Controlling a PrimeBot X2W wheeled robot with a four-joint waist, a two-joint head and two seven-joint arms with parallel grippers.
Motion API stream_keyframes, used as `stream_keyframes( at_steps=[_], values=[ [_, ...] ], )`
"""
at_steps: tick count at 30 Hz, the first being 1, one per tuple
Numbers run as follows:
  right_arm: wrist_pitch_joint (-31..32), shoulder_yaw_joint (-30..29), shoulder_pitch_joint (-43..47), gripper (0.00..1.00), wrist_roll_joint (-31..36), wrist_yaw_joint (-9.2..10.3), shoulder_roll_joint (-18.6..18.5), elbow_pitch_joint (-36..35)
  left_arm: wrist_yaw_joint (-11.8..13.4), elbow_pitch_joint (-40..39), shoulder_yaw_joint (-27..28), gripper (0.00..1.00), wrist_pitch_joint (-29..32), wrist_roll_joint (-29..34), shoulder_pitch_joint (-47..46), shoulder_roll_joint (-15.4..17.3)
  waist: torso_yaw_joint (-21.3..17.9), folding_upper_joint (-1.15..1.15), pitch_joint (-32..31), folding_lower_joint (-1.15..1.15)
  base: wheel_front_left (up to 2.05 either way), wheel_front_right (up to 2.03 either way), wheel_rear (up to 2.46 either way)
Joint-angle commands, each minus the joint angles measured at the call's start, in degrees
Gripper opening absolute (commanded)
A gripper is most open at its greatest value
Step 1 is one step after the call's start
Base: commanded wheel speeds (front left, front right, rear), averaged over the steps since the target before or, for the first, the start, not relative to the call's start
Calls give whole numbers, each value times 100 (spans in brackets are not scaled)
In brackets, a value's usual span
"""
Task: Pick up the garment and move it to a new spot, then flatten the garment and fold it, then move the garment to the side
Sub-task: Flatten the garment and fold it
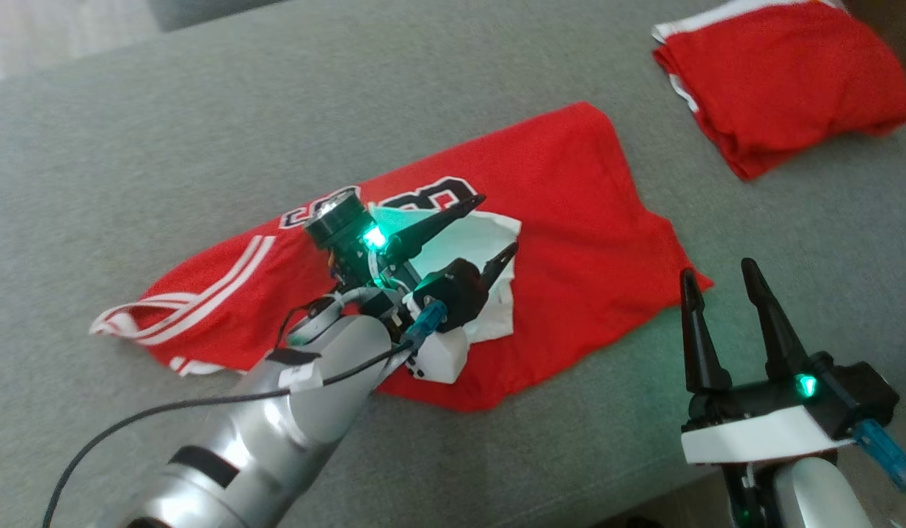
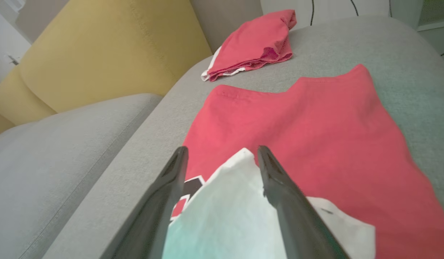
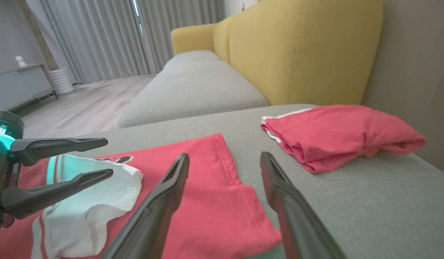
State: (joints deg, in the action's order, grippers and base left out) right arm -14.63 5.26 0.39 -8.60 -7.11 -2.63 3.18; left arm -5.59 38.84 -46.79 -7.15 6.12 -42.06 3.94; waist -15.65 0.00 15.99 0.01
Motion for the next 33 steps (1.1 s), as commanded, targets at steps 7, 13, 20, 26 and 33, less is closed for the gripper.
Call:
stream_keyframes(
  at_steps=[7, 13, 20, 26, 33],
  values=[
    [-37, 209, -176, 100, -64, -37, -28, -114, -41, 404, -135, 100, -185, 56, -555, -58, -307, 0, 153, -1, 0, 0, 0],
    [-37, 241, -186, 100, -77, -37, -26, -114, 66, 828, -263, 100, -167, 75, -689, -79, -429, 0, 139, -1, 0, 0, 0],
    [-37, 235, -195, 100, -105, -37, -26, -148, 168, 1230, -372, 58, -307, 68, -855, -90, -476, 0, 193, -1, 0, 0, 0],
    [-37, 236, -241, 100, -109, -37, -25, -182, 173, 1455, -475, 0, -398, 63, -1030, -96, -483, 0, 293, -1, 0, 0, 0],
    [-37, 119, -160, 100, -27, -37, -26, -135, 389, 1252, -396, 0, -700, -160, -1075, -99, -322, 0, 175, -1, 0, 0, 0]
  ],
)
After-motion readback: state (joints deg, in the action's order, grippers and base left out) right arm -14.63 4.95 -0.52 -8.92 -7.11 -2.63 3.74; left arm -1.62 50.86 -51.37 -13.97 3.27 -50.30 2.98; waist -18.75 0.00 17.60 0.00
